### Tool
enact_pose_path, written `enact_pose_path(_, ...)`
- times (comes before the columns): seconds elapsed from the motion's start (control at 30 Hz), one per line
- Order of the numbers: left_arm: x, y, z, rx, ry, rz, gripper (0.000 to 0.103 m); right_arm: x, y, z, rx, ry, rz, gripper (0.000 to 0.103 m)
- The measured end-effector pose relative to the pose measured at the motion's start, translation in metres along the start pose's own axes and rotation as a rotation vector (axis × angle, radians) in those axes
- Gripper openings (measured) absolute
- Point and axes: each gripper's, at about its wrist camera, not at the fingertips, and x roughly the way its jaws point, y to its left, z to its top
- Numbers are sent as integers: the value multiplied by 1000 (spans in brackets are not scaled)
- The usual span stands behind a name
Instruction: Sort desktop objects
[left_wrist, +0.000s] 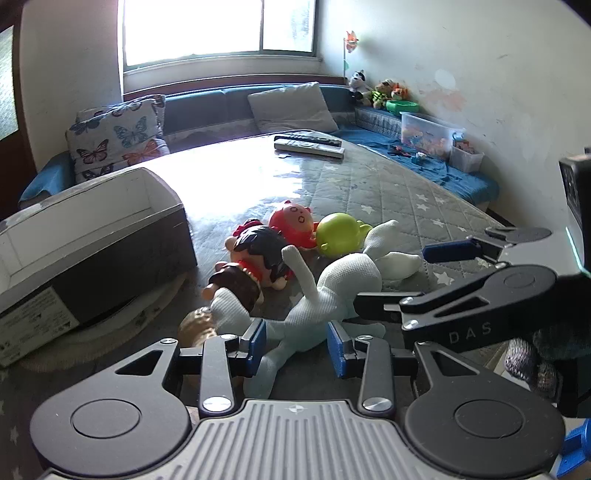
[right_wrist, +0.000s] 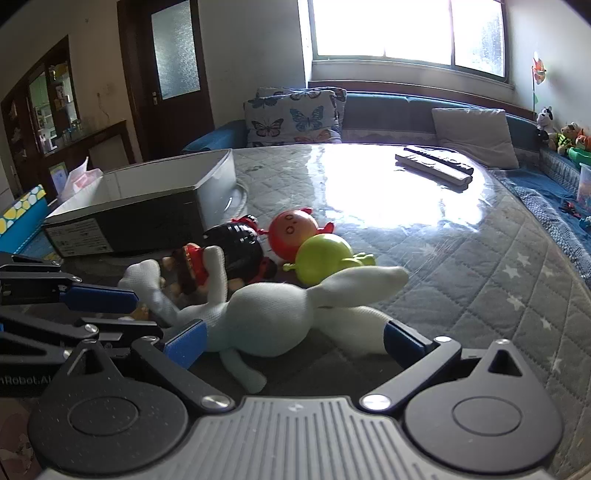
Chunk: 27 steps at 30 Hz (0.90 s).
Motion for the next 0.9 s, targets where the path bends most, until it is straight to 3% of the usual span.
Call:
enact_pose_path(0.2,13,4,4,34,23,-37,39,6,-10,9,24,3,14,98)
enact_pose_path(0.73,39,14,8,71,73,-117,40,31,-7,18,54,81,121,72)
enact_pose_path(0.9,42,16,7,53,71,-136,34,31,-6,17,56,87,132,63)
